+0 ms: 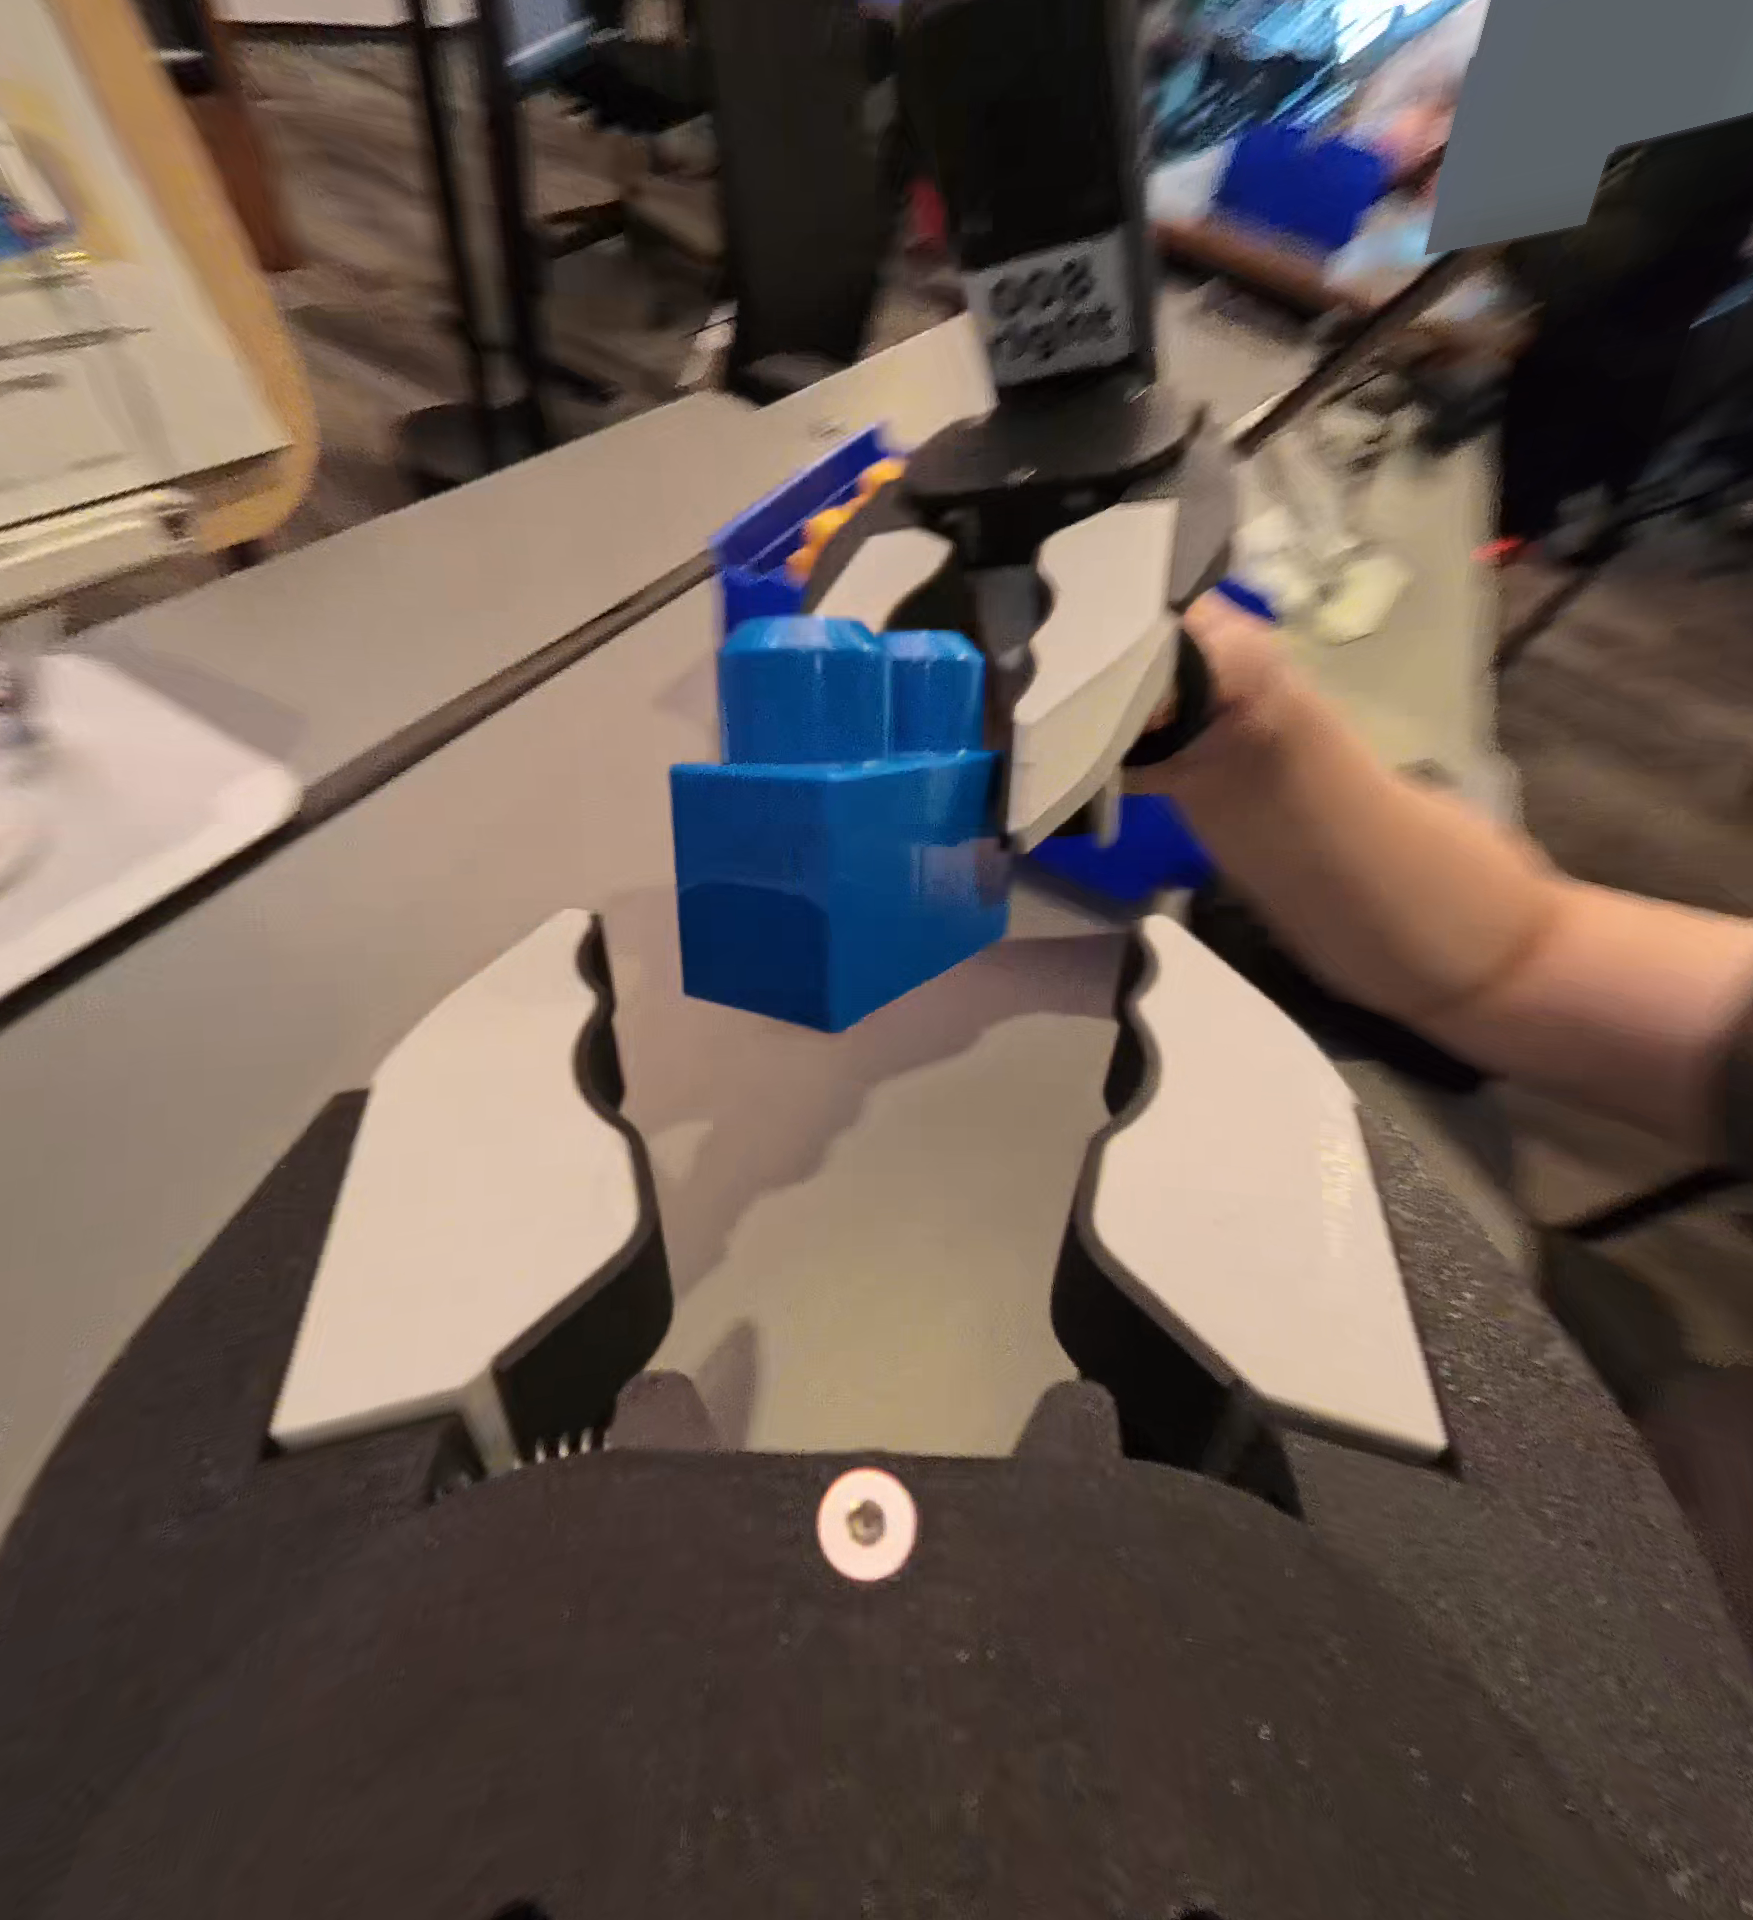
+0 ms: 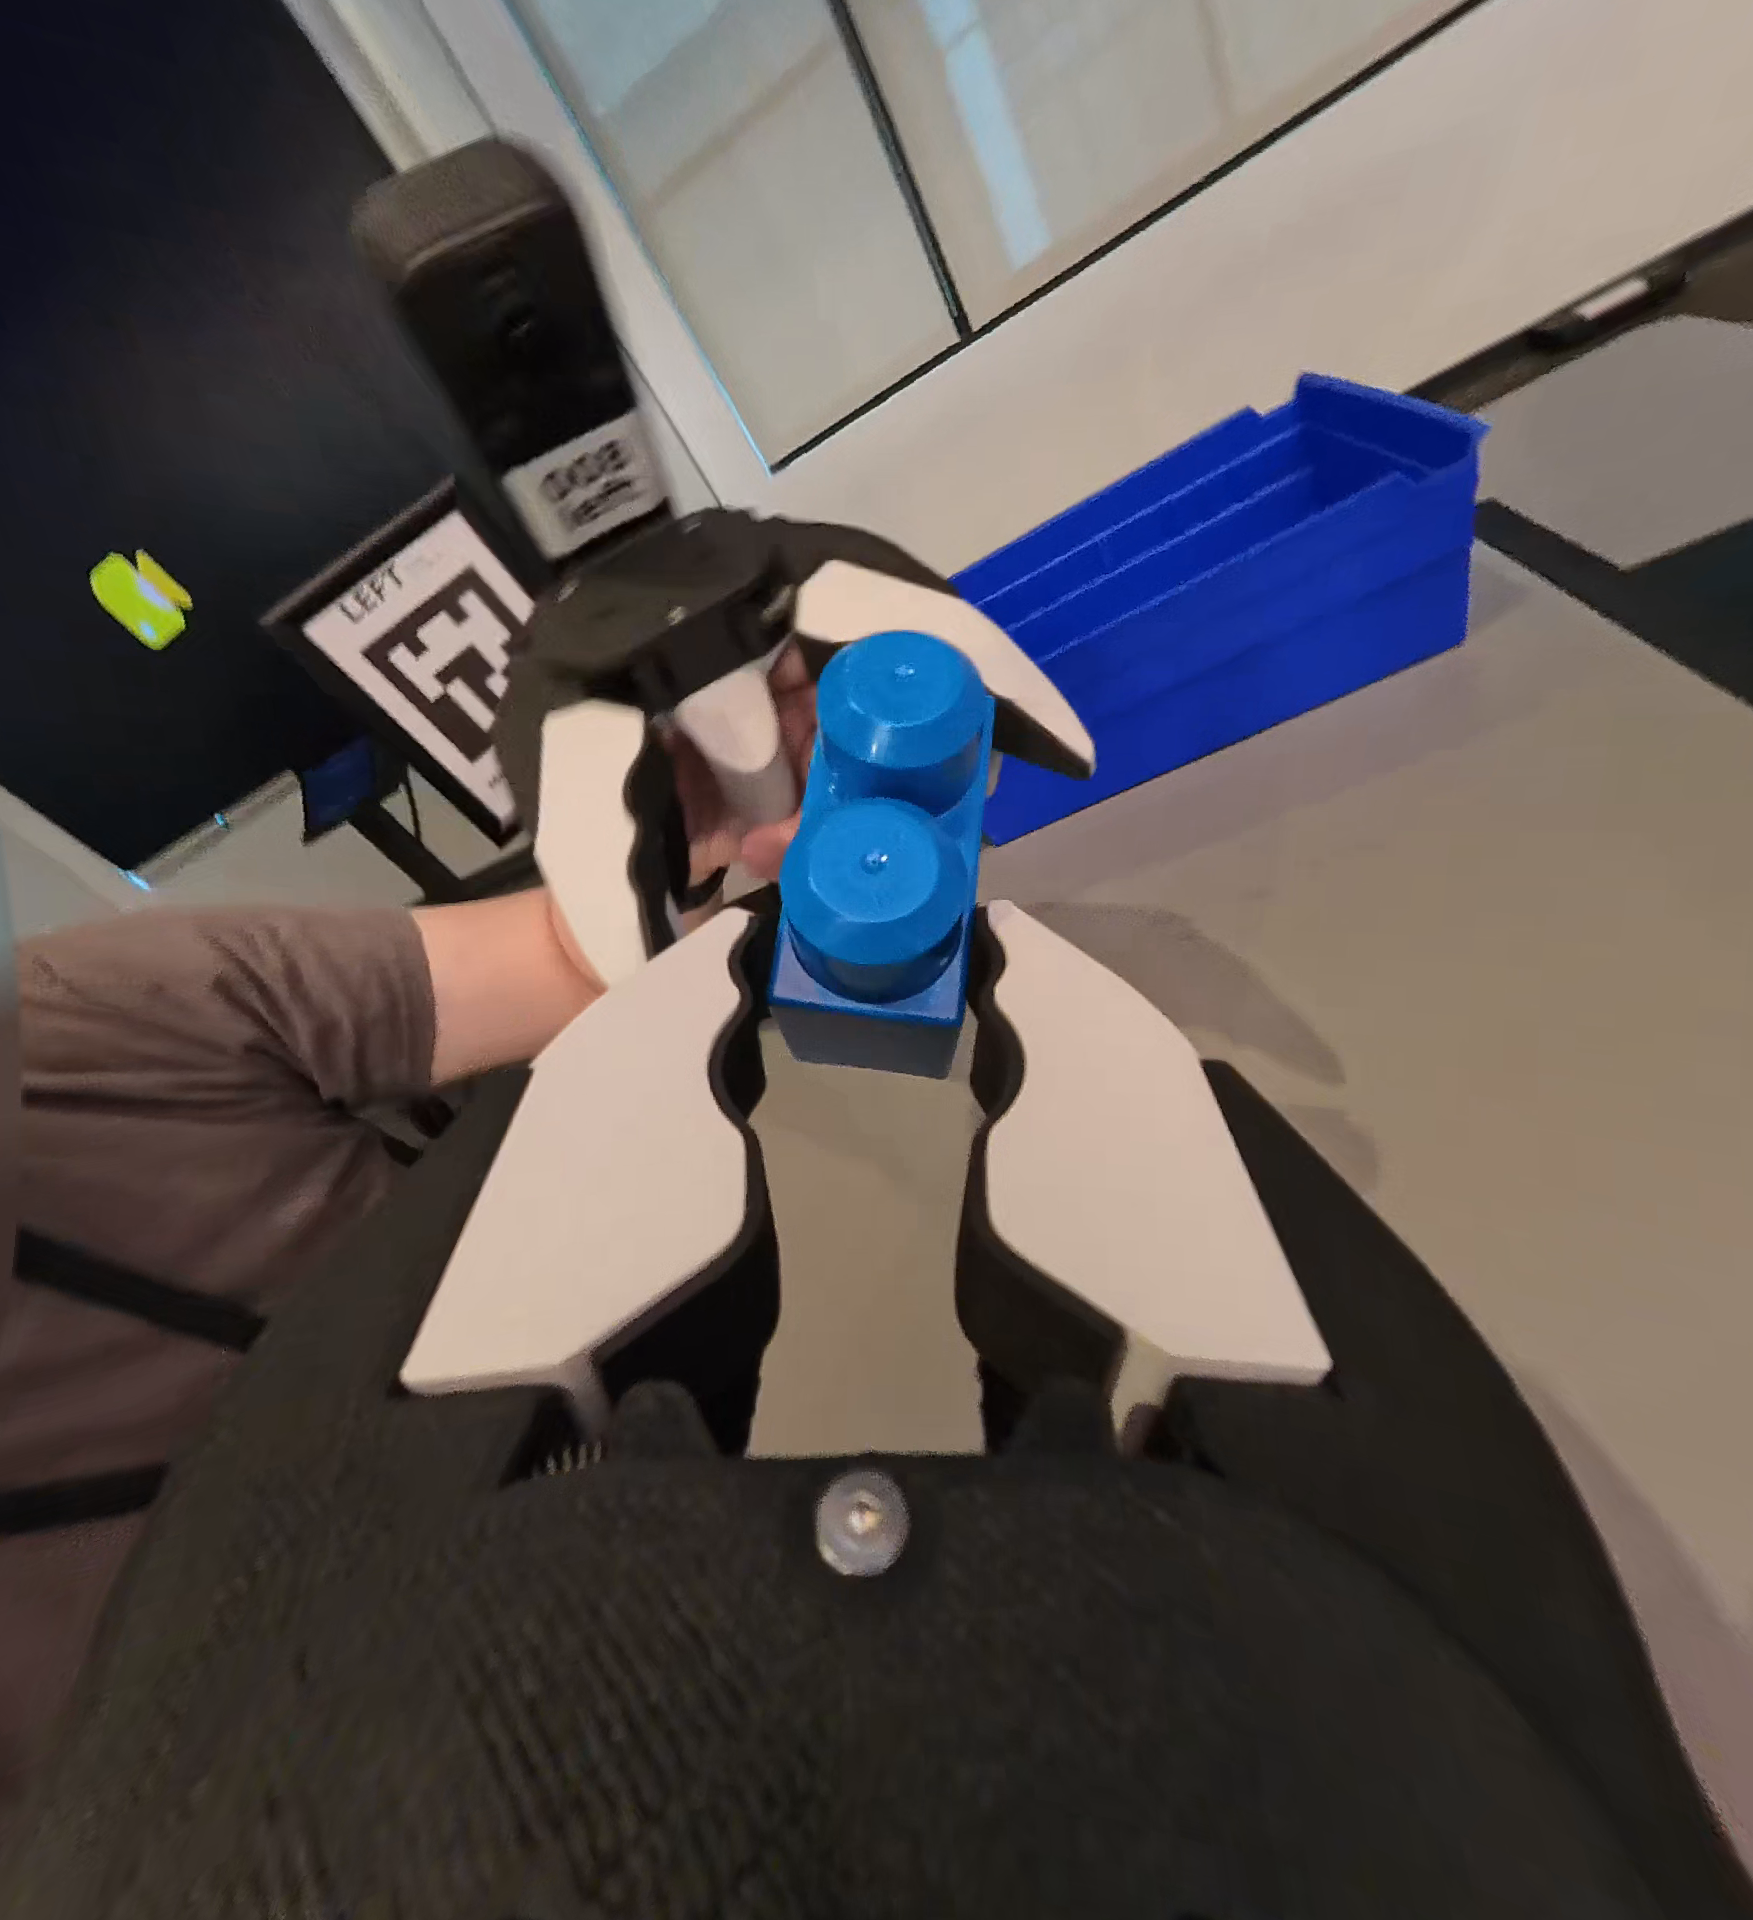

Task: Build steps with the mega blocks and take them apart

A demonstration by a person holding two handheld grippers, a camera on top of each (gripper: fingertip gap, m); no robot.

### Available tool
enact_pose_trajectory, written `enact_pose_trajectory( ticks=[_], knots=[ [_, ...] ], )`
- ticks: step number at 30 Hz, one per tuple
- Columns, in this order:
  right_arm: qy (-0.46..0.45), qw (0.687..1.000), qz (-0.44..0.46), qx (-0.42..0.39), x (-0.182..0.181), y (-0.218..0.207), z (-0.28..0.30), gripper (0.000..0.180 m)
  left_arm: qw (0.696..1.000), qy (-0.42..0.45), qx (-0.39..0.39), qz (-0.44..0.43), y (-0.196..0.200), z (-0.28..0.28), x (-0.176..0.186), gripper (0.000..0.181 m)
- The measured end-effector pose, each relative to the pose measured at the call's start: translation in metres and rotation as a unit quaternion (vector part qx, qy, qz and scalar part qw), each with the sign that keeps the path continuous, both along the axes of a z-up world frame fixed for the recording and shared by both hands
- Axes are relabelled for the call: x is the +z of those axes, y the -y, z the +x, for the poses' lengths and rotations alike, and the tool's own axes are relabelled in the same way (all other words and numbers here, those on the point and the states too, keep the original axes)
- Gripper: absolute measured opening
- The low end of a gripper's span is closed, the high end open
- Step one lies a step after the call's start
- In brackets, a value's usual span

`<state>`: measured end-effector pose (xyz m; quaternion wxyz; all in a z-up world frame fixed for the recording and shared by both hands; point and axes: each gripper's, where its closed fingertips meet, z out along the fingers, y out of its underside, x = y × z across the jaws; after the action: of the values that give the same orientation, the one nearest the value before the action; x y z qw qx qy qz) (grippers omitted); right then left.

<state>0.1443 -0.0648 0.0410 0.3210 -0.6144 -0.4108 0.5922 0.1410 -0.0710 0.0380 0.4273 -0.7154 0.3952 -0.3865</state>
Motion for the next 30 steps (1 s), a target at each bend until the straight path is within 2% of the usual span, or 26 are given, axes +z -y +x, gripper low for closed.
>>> enact_pose_trajectory(
  ticks=[3, 9, 13, 16, 23, 30],
  knots=[
    [0.008, 0.998, 0.060, 0.024, 0.012, 0.016, 0.003, 0.038, 0.993, 0.075, -0.075, -0.047, 0.014, 0.001, 0.023, 0.070],
    [0.024, 0.994, 0.097, 0.044, 0.018, 0.032, 0.004, 0.038, 0.989, 0.028, -0.139, -0.036, 0.024, 0.009, 0.015, 0.063],
    [0.044, 0.992, 0.109, 0.053, 0.012, 0.036, 0.002, 0.038, 0.988, 0.012, -0.153, -0.029, 0.026, 0.015, 0.008, 0.053],
    [0.044, 0.991, 0.108, 0.057, 0.012, 0.037, 0.001, 0.038, 0.988, -0.009, -0.152, -0.019, 0.025, 0.016, -0.002, 0.053],
    [0.061, 0.990, 0.112, 0.057, 0.005, 0.037, -0.002, 0.038, 0.985, 0.001, -0.169, -0.024, 0.029, 0.017, -0.007, 0.042],
    [0.057, 0.991, 0.109, 0.052, 0.006, 0.036, -0.003, 0.037, 0.985, 0.009, -0.168, -0.027, 0.029, 0.017, -0.009, 0.041]
  ],
)
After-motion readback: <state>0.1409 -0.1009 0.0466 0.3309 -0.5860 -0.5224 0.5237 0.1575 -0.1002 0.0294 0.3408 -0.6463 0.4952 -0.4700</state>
